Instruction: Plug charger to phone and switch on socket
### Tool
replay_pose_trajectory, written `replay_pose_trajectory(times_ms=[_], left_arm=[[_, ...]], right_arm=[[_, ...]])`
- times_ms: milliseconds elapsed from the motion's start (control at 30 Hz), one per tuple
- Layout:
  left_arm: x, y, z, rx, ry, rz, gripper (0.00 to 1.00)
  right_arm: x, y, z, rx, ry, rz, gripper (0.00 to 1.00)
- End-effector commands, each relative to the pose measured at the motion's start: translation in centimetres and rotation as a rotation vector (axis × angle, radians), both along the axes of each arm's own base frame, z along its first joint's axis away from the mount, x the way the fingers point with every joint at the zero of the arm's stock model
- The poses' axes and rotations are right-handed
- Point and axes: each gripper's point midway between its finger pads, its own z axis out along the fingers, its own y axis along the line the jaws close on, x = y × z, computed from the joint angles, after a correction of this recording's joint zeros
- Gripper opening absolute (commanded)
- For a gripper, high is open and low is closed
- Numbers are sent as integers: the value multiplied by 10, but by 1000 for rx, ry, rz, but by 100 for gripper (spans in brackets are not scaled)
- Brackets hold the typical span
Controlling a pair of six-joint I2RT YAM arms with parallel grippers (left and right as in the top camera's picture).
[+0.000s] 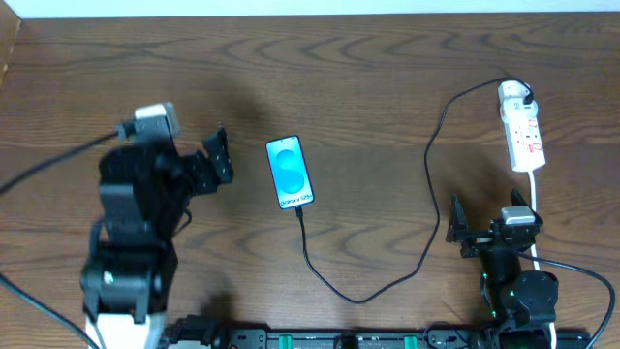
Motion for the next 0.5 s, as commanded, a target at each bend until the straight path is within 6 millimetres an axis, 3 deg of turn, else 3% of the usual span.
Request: replay_pose_trajectory(times_ms=[0,200,467], left_arm=[[-12,4,-15,37,-91,0,94],[-27,5,-38,55,-215,-6,94],[-42,4,-53,118,-339,-32,94]], right_arm=[[0,-2,0,13,0,-9,99],[0,-2,0,13,0,-9,99],[0,-2,0,13,0,-9,99]])
